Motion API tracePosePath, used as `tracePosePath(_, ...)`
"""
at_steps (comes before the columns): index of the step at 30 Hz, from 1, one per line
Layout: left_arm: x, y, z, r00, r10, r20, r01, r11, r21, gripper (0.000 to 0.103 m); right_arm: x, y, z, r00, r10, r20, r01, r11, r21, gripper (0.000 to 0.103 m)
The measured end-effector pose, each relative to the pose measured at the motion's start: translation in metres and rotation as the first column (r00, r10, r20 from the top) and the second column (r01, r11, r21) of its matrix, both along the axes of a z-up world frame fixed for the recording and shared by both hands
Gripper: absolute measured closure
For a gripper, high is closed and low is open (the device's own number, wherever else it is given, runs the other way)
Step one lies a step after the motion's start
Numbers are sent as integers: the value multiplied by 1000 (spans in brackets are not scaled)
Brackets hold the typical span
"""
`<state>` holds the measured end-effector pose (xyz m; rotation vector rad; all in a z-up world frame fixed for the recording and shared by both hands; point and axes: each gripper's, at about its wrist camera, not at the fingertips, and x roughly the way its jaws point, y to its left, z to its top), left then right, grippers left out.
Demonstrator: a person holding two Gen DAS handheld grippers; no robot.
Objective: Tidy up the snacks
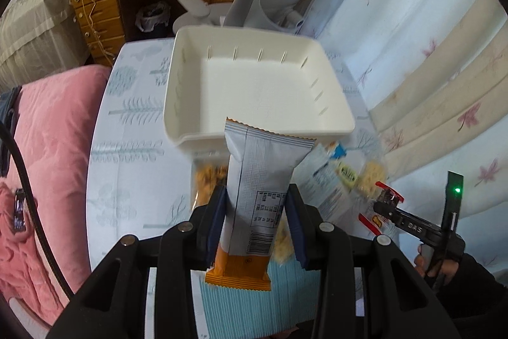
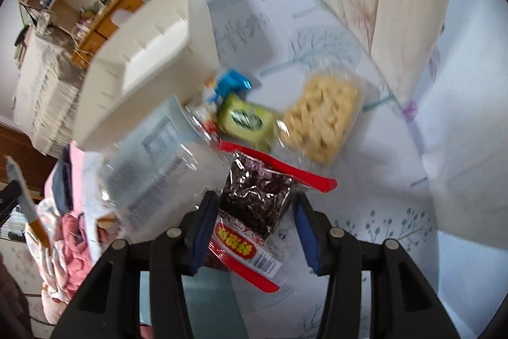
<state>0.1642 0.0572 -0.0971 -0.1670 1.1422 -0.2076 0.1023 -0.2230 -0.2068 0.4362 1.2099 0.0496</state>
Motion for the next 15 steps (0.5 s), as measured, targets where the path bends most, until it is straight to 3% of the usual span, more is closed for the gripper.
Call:
tracePosePath(8,39,-10,17,997,29,75,-27,999,-21,67,41,8,61,980,82,183,-78,997,-27,54)
tracePosePath(15,78,-16,14,990,74,120,-71,997,-32,67,80,18,77,935,161,314,-150,987,-62,54)
